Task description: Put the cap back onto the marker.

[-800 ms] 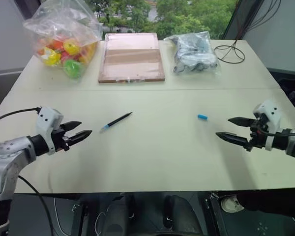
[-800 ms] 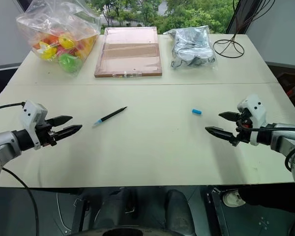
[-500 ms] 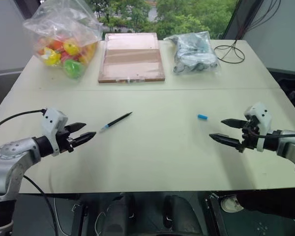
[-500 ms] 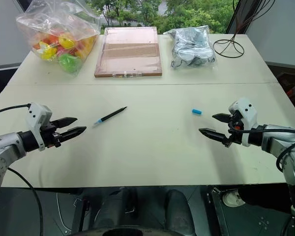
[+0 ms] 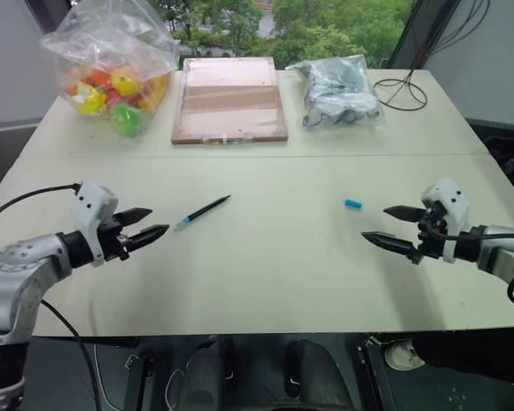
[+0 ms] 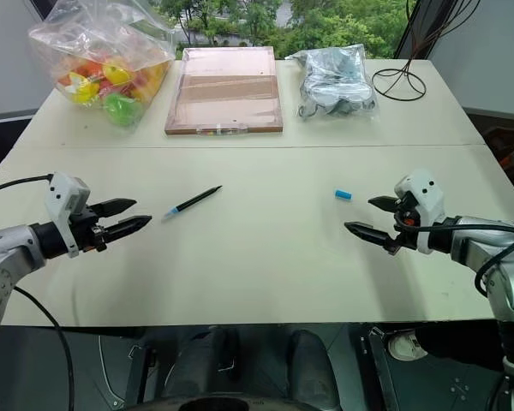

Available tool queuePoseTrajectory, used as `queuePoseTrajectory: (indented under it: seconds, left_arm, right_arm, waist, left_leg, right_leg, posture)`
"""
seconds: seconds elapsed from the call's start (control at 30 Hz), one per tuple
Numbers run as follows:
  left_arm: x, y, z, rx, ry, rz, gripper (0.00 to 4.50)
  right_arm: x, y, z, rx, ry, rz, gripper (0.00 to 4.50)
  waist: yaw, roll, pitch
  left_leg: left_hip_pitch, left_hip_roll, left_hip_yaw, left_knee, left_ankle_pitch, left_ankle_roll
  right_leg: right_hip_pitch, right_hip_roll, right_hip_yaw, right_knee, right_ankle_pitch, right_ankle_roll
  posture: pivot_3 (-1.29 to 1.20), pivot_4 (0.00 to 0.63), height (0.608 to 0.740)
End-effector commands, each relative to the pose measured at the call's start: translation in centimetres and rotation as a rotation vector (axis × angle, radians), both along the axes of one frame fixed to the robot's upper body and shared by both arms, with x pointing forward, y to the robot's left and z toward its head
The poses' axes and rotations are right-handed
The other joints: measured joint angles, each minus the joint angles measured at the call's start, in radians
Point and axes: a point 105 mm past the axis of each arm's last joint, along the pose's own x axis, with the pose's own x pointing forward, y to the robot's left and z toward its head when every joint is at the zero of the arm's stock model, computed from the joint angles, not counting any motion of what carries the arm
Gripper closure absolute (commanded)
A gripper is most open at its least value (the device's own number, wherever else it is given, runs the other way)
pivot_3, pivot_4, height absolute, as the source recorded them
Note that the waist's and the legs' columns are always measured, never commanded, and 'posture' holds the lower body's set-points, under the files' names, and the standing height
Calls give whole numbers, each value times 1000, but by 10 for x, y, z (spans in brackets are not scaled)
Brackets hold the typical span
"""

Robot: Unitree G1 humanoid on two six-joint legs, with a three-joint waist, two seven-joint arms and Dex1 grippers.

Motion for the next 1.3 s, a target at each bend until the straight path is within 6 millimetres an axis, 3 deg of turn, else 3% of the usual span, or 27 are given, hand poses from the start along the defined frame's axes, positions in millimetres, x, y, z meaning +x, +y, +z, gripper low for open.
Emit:
queuePoseTrajectory:
  seconds: [0.03,0.23,0.5,0.77,1.03,1.3]
  left_arm:
    - [6,-3,11,29,-39,-54,1543]
    - [45,-12,15,95,-66,-185,1543]
    - [89,-32,1,85,-71,-253,1543]
    - [98,-69,-10,60,-58,-367,1543]
    - [98,-71,-31,81,-32,-353,1543]
    - [99,-72,-39,99,-8,-340,1543]
  right_arm:
    - [3,4,11,-1,-59,19,65]
    - [8,19,20,2,-100,72,65]
    - [6,35,30,6,-149,103,65]
    - [-2,33,18,23,-138,58,65]
    - [-3,34,15,28,-145,41,65]
    - [0,34,13,30,-150,35,65]
  waist:
    - [1,0,0]
    - [19,0,0]
    - [19,-1,0]
    - [18,-1,0]
    - [18,-1,0]
    - [18,-1,0]
  left_leg:
    - [0,0,0,0,0,0]
    - [0,-1,2,1,1,-1]
    - [-1,-1,2,2,1,0]
    - [-2,-1,2,4,1,0]
    - [-2,-1,1,4,1,0]
    - [-2,-1,1,4,0,1]
  right_leg:
    - [0,0,0,0,0,0]
    - [0,1,0,0,0,0]
    - [0,1,-1,1,2,3]
    - [1,1,-2,1,2,3]
    - [1,1,-2,1,2,3]
    - [1,1,-2,1,2,3]
  posture:
    - [0,150,740]
    - [0,150,740]
    - [0,150,740]
    - [0,150,740]
    - [0,150,740]
    - [0,150,740]
